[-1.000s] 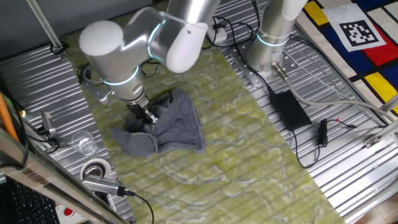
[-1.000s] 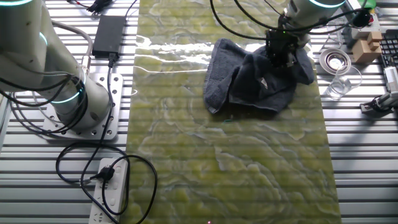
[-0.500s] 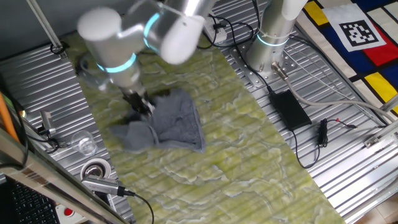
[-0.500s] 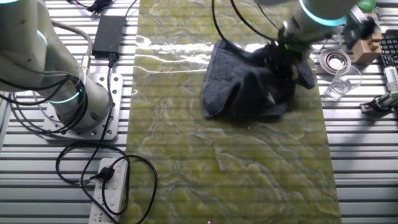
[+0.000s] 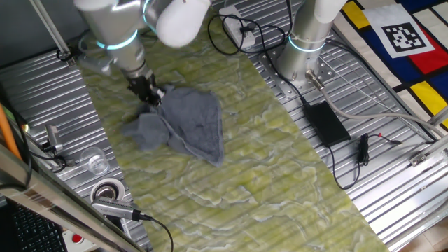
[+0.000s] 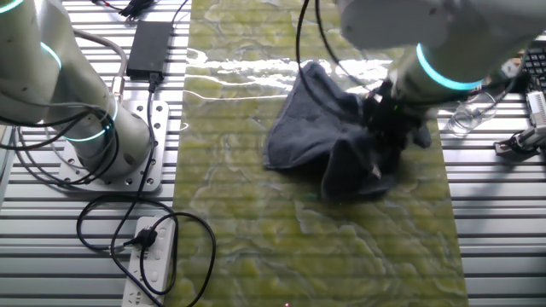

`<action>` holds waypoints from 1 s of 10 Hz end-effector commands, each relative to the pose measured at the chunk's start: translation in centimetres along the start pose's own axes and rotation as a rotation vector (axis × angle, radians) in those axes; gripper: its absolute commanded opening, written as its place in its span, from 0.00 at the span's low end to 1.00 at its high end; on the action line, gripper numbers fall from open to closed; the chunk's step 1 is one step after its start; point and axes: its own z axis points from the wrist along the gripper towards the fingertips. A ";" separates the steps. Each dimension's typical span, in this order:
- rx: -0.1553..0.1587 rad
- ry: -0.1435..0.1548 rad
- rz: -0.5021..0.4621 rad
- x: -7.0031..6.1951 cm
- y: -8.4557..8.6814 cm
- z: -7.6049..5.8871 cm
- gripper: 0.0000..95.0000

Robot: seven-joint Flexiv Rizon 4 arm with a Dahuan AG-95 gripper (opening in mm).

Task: Clean the table with a cloth

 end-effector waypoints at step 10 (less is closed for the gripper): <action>0.031 0.069 -0.284 -0.8 -1.2 -1.6 1.00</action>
